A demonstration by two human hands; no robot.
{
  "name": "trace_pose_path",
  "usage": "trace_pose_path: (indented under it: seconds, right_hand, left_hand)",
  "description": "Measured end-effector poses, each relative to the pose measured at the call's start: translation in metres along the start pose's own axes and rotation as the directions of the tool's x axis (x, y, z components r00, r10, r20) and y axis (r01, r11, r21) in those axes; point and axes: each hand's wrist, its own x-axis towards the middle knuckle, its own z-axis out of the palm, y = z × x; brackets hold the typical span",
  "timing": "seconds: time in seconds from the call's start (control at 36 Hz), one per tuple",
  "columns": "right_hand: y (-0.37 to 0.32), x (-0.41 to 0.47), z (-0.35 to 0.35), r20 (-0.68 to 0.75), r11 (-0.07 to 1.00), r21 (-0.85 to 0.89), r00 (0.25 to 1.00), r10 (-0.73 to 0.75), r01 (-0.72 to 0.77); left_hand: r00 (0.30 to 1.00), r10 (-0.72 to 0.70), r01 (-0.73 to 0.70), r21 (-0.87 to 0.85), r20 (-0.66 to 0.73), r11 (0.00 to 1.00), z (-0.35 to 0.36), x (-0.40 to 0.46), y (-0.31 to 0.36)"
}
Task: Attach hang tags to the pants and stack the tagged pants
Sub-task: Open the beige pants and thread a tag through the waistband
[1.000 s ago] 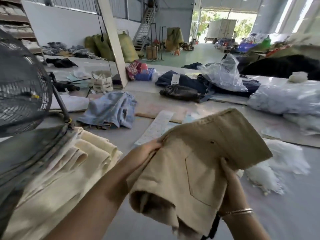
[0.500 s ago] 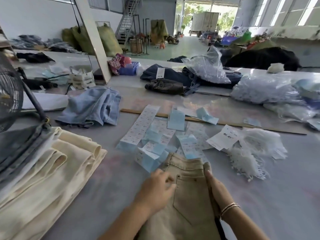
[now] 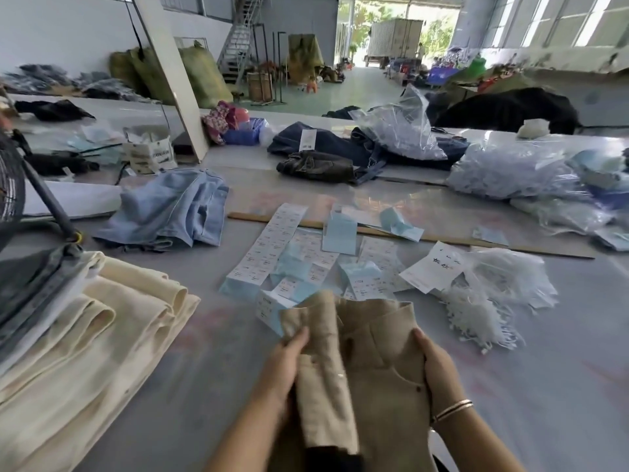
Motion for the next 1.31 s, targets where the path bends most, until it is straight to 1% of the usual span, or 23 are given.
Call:
trace_pose_path:
  seconds: [0.11,0.19,0.25,0.31,0.33,0.42,0.44,0.5,0.53,0.56,0.61,0.67,0.72,0.81,0.86,0.92,0.97,1.0,1.03,1.08,1.14,1.25,1.31]
  right_hand:
    - [-0.019,0.015,-0.027,0.023,0.997,-0.036,0.998,0.065,-0.065]
    - [-0.034,0.031,-0.046,-0.019,0.977,-0.206,0.999,0.049,-0.052]
    - [-0.037,0.041,-0.050,-0.035,0.935,-0.353,0.999,-0.034,0.020]
    - [-0.033,0.045,-0.045,-0.008,0.864,-0.500,0.998,-0.069,0.056]
    - [-0.029,0.045,-0.042,0.009,0.792,-0.603,0.994,-0.112,0.094]
    - [-0.019,0.041,-0.030,0.085,0.469,-0.848,0.936,-0.341,0.248]
    - [-0.017,0.037,-0.026,0.138,0.360,-0.878,0.886,-0.443,0.316]
    - [-0.010,0.025,-0.013,0.300,0.210,-0.848,0.767,-0.567,0.487]
    - [-0.007,0.019,-0.006,0.395,0.154,-0.815,0.729,-0.559,0.559]
    - [-0.002,0.013,0.002,0.479,0.110,-0.789,0.718,-0.505,0.604]
    - [0.009,0.007,0.013,0.580,0.054,-0.775,0.742,-0.336,0.630]
    - [0.019,0.006,0.017,0.591,-0.045,-0.802,0.778,-0.215,0.596]
    - [0.024,0.005,0.016,0.584,-0.109,-0.810,0.779,-0.229,0.576]
    - [0.024,0.005,0.009,0.593,-0.048,-0.794,0.754,-0.282,0.607]
    - [0.020,0.000,0.004,0.598,0.032,-0.762,0.722,-0.348,0.647]
    - [0.017,-0.008,-0.002,0.590,0.068,-0.706,0.639,-0.493,0.705]
    - [0.018,-0.021,-0.012,0.579,-0.019,-0.662,0.496,-0.647,0.749]
    - [0.021,-0.026,-0.019,0.597,-0.109,-0.652,0.419,-0.683,0.750]
    - [0.025,-0.029,-0.026,0.624,-0.191,-0.645,0.365,-0.691,0.740]
    - [0.034,-0.036,-0.040,0.659,-0.281,-0.637,0.318,-0.682,0.718]
    - [0.042,-0.041,-0.051,0.681,-0.310,-0.628,0.312,-0.662,0.714]
    - [0.050,-0.053,-0.057,0.684,-0.300,-0.665,0.396,-0.613,0.684]
    - [0.047,-0.057,-0.055,0.673,-0.275,-0.682,0.433,-0.600,0.678]
  left_hand:
    - [0.998,-0.013,0.014,-0.013,0.055,1.000,-0.049,0.008,0.027]
    - [0.994,0.040,-0.061,0.205,0.102,0.977,-0.077,0.006,0.047]
    - [0.992,0.076,-0.112,0.430,0.098,0.896,-0.085,0.010,0.049]
    - [0.987,0.134,-0.155,0.712,0.085,0.685,-0.081,0.015,0.044]
    - [0.982,0.167,-0.165,0.816,0.086,0.554,-0.076,0.017,0.039]
    - [0.926,0.371,-0.099,0.994,0.072,0.054,-0.055,0.016,0.026]
    - [0.891,0.442,-0.087,0.994,0.104,-0.058,-0.046,0.012,0.024]
    - [0.798,0.552,-0.194,0.971,0.240,-0.141,-0.026,0.004,0.016]
    - [0.742,0.598,-0.253,0.953,0.302,-0.167,-0.016,0.002,0.009]
    - [0.722,0.601,-0.280,0.939,0.342,-0.198,-0.006,0.000,0.002]
    - [0.757,0.536,-0.291,0.927,0.375,-0.239,0.011,-0.005,-0.012]
    - [0.785,0.498,-0.296,0.929,0.368,-0.221,0.019,-0.007,-0.025]
    - [0.840,0.434,-0.270,0.945,0.325,-0.185,0.021,-0.005,-0.035]
    - [0.849,0.431,-0.255,0.951,0.307,-0.175,0.020,0.002,-0.038]
    - [0.801,0.473,-0.330,0.930,0.366,-0.161,0.020,-0.001,-0.029]
    - [0.666,0.581,-0.442,0.875,0.467,-0.197,0.016,-0.003,-0.024]
    - [0.456,0.678,-0.529,0.788,0.576,-0.314,0.008,-0.007,-0.027]
    - [0.383,0.687,-0.557,0.748,0.618,-0.362,0.003,-0.010,-0.030]
    - [0.361,0.669,-0.587,0.715,0.650,-0.379,-0.002,-0.013,-0.032]
    - [0.371,0.587,-0.664,0.648,0.720,-0.375,-0.012,-0.019,-0.039]
    - [0.415,0.493,-0.728,0.604,0.765,-0.325,-0.019,-0.024,-0.042]
    - [0.511,0.439,-0.763,0.625,0.739,-0.164,-0.026,-0.029,-0.044]
    - [0.499,0.450,-0.773,0.615,0.741,-0.156,-0.025,-0.030,-0.044]
